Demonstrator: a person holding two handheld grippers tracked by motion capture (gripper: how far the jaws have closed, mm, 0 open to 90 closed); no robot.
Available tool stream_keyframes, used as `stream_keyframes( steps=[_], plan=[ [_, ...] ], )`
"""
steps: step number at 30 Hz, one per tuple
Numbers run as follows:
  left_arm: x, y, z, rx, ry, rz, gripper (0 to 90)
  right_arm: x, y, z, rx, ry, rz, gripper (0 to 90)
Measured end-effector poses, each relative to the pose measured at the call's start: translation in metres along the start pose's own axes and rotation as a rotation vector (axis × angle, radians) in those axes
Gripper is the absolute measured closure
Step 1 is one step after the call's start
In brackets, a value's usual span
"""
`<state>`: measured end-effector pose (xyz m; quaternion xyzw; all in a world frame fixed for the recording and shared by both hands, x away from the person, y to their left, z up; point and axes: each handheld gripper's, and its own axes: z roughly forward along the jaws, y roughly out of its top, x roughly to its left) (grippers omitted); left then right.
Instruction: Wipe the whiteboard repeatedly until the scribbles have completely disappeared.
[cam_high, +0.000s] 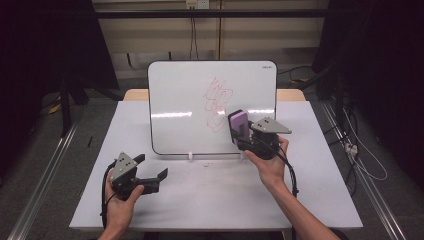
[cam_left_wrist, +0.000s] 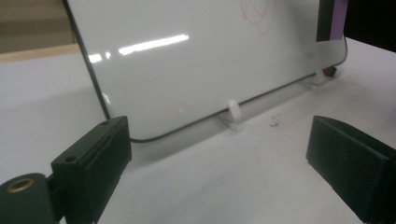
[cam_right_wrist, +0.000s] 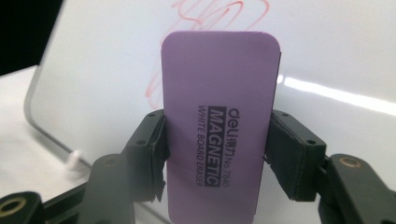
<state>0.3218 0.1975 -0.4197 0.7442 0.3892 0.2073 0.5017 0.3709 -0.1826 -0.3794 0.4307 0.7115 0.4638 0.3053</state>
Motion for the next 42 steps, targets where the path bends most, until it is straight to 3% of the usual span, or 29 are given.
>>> stream_keyframes(
  steps=[5, 11, 16, 19, 24, 28, 29, 33, 36, 38, 42],
  plan=[
    [0.002, -0.007, 0.006, 0.035, -0.013, -0.008, 6.5, -0.001, 0.009, 0.005, -0.005, -0.056, -0.054, 41.8],
    [-0.002, -0.007, 0.009, 0.041, -0.020, 0.005, 6.5, -0.006, 0.021, 0.009, -0.058, -0.063, -0.032, 41.8],
    [-0.003, -0.008, 0.010, 0.044, -0.022, 0.000, 6.5, -0.005, 0.031, 0.017, -0.075, -0.075, -0.053, 41.8],
    [-0.002, -0.008, 0.009, 0.047, -0.021, 0.003, 6.5, 0.000, 0.041, 0.029, -0.040, -0.131, -0.127, 41.8],
    [0.000, -0.008, 0.008, 0.042, -0.017, -0.002, 6.5, 0.003, 0.053, 0.042, -0.036, -0.174, -0.174, 41.9],
    [0.001, -0.008, 0.006, 0.039, -0.017, -0.001, 6.5, 0.009, 0.052, 0.050, -0.033, -0.201, -0.211, 41.9],
    [0.001, -0.008, 0.006, 0.038, -0.015, -0.003, 6.5, 0.012, 0.051, 0.056, -0.030, -0.218, -0.239, 41.9],
    [0.002, -0.008, 0.006, 0.035, -0.014, -0.009, 6.5, 0.014, 0.052, 0.062, -0.026, -0.232, -0.258, 41.9],
    [0.003, -0.008, 0.006, 0.033, -0.010, -0.011, 6.5, 0.017, 0.051, 0.068, -0.021, -0.265, -0.297, 42.0],
    [0.004, -0.008, 0.006, 0.033, -0.007, -0.013, 6.5, 0.022, 0.049, 0.073, -0.011, -0.308, -0.350, 41.9],
    [0.004, -0.008, 0.006, 0.033, -0.004, -0.016, 6.5, 0.027, 0.047, 0.074, -0.012, -0.333, -0.390, 42.0]
  ],
)
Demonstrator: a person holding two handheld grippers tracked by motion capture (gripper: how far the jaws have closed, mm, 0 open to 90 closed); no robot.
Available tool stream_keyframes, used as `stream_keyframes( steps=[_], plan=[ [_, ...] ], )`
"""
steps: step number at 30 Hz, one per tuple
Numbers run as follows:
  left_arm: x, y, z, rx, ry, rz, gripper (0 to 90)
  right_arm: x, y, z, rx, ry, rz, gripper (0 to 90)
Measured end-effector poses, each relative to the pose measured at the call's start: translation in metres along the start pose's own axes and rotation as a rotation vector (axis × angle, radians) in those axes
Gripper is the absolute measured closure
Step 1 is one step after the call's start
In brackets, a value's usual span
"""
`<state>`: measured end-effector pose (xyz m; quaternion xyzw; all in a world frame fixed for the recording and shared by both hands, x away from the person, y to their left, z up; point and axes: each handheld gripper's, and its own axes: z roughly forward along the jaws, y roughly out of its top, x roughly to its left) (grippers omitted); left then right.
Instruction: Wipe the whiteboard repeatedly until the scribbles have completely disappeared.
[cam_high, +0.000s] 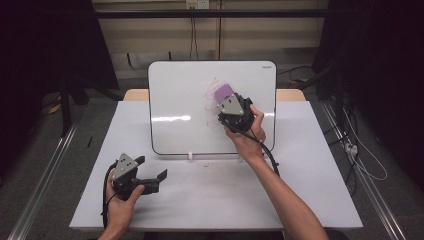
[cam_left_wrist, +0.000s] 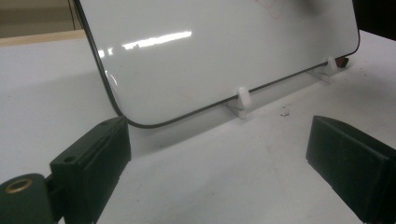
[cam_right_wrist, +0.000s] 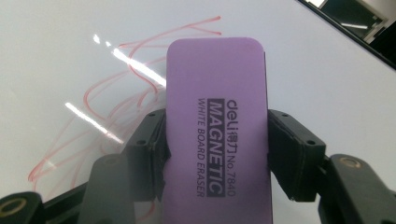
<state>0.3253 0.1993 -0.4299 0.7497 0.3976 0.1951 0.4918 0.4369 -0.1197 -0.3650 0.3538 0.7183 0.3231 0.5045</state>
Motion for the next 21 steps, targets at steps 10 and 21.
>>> stream_keyframes(
  steps=[10, 21],
  plan=[
    [0.000, 0.000, 0.002, 0.006, -0.002, 0.001, 6.7, 0.019, -0.005, -0.006, 0.008, 0.054, -0.049, 42.0],
    [0.001, -0.001, 0.001, 0.006, 0.000, 0.000, 6.7, -0.022, 0.002, 0.001, 0.021, -0.014, 0.014, 42.0]
  ],
)
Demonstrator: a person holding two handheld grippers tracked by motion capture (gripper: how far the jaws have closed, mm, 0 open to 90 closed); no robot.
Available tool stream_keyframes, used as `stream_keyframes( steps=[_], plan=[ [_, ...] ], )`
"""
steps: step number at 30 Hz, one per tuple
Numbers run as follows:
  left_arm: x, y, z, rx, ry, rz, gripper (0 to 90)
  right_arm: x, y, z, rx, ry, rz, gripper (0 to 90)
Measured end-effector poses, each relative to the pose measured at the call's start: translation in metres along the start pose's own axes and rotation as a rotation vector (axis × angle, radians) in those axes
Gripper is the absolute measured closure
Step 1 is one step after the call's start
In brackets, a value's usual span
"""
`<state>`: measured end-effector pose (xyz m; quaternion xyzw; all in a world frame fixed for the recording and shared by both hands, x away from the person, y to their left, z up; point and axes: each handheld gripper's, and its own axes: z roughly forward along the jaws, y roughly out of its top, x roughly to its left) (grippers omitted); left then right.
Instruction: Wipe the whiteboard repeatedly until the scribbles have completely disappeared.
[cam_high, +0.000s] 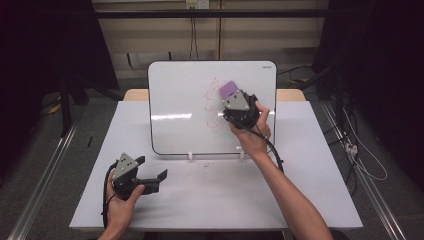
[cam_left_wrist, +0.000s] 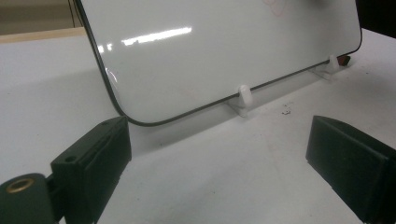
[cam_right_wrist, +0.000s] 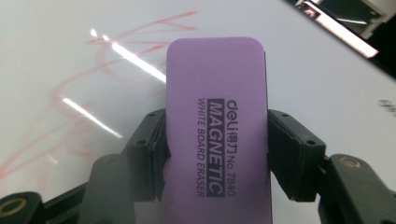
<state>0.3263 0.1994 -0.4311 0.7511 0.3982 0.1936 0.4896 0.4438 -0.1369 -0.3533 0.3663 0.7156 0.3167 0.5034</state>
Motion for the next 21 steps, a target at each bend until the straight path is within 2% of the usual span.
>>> stream_keyframes(
  steps=[1, 2, 4, 5, 6, 9, 13, 14, 15, 21],
  plan=[
    [0.000, 0.000, 0.000, 0.000, 0.000, -0.001, 6.7, 0.000, 0.000, 0.000, 0.000, 0.000, 0.000, 42.0],
    [0.000, 0.000, 0.000, -0.001, 0.000, 0.000, 6.7, -0.014, 0.004, 0.003, -0.001, -0.018, 0.023, 42.0],
    [-0.001, 0.000, 0.001, -0.001, 0.000, -0.003, 6.7, -0.024, 0.007, 0.005, -0.002, -0.034, 0.039, 42.0],
    [-0.001, 0.000, 0.001, -0.001, 0.000, -0.003, 6.7, -0.024, 0.007, 0.005, -0.002, -0.034, 0.039, 42.0],
    [-0.001, 0.000, 0.001, 0.001, 0.000, -0.003, 6.7, -0.032, 0.013, 0.007, -0.008, -0.052, 0.043, 42.0],
    [-0.001, 0.000, 0.002, 0.005, -0.001, 0.001, 6.7, -0.038, 0.020, 0.012, 0.002, -0.070, 0.039, 42.0],
    [-0.001, 0.000, 0.001, 0.001, -0.001, 0.000, 6.9, -0.024, 0.019, 0.015, 0.014, -0.074, -0.020, 42.0],
    [0.000, 0.000, 0.001, -0.002, -0.001, -0.001, 6.9, -0.024, 0.019, 0.015, 0.014, -0.074, -0.020, 42.0],
    [0.000, 0.000, 0.001, -0.002, 0.000, -0.001, 6.9, -0.014, 0.018, 0.014, 0.010, -0.072, -0.057, 42.0],
    [0.000, 0.000, 0.000, -0.001, 0.008, -0.001, 6.7, 0.009, 0.010, 0.008, -0.001, -0.026, -0.068, 42.0]
  ],
)
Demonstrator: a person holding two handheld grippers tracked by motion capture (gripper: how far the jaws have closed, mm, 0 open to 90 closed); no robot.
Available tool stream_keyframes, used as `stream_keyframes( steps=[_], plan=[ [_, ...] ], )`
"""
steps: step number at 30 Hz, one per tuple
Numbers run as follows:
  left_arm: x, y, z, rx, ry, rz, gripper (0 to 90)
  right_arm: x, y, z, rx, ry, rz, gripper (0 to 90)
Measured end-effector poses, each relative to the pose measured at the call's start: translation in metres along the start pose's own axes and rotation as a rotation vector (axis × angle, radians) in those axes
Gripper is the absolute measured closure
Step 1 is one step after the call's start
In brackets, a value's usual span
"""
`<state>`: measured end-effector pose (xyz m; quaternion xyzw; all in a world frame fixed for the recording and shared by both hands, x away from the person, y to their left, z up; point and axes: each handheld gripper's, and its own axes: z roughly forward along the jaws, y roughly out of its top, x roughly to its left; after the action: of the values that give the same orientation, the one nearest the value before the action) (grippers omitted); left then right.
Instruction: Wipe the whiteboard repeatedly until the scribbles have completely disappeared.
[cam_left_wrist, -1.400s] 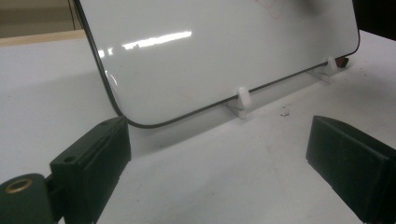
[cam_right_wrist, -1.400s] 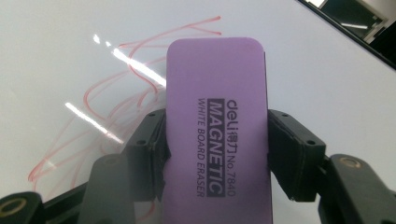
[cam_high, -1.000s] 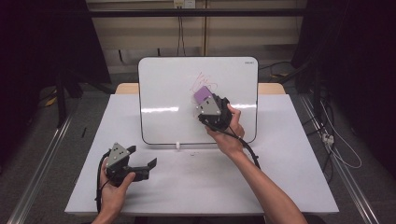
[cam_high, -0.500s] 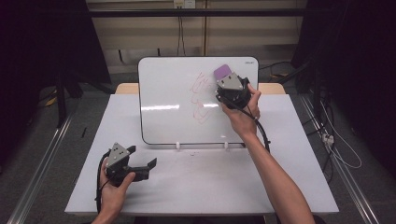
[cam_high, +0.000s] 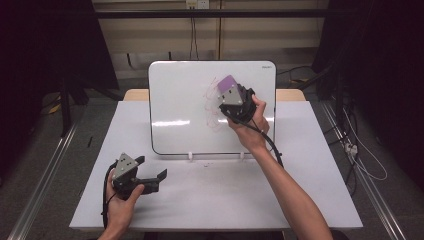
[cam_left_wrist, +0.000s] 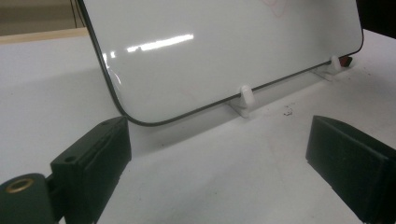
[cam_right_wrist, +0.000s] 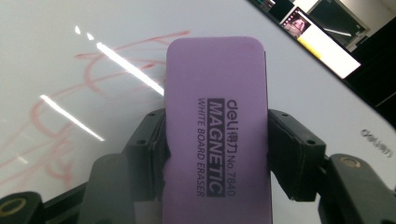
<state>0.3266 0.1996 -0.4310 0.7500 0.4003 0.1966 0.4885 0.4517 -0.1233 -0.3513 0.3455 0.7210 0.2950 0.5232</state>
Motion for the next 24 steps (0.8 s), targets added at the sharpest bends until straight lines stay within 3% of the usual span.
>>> stream_keyframes(
  steps=[4, 5, 8, 10, 13, 24],
  plan=[
    [0.000, 0.000, 0.000, 0.002, 0.001, 0.001, 6.6, 0.014, -0.005, -0.005, -0.009, 0.020, -0.023, 42.0],
    [-0.001, 0.000, 0.001, -0.002, 0.000, 0.000, 6.6, 0.022, -0.008, -0.009, -0.016, 0.049, -0.031, 42.0],
    [-0.001, 0.000, 0.001, 0.002, -0.001, 0.000, 6.7, 0.026, -0.009, -0.011, -0.018, 0.069, -0.042, 42.0],
    [-0.001, 0.000, 0.001, 0.001, 0.000, -0.001, 6.7, 0.022, -0.009, -0.010, -0.017, 0.092, -0.023, 42.0],
    [0.000, 0.000, 0.000, 0.002, 0.000, 0.000, 6.7, 0.017, -0.008, -0.009, -0.018, 0.088, -0.012, 42.0],
    [0.001, -0.001, -0.001, -0.001, 0.000, -0.007, 6.7, -0.027, 0.021, 0.013, -0.020, -0.001, 0.059, 42.0]
  ],
)
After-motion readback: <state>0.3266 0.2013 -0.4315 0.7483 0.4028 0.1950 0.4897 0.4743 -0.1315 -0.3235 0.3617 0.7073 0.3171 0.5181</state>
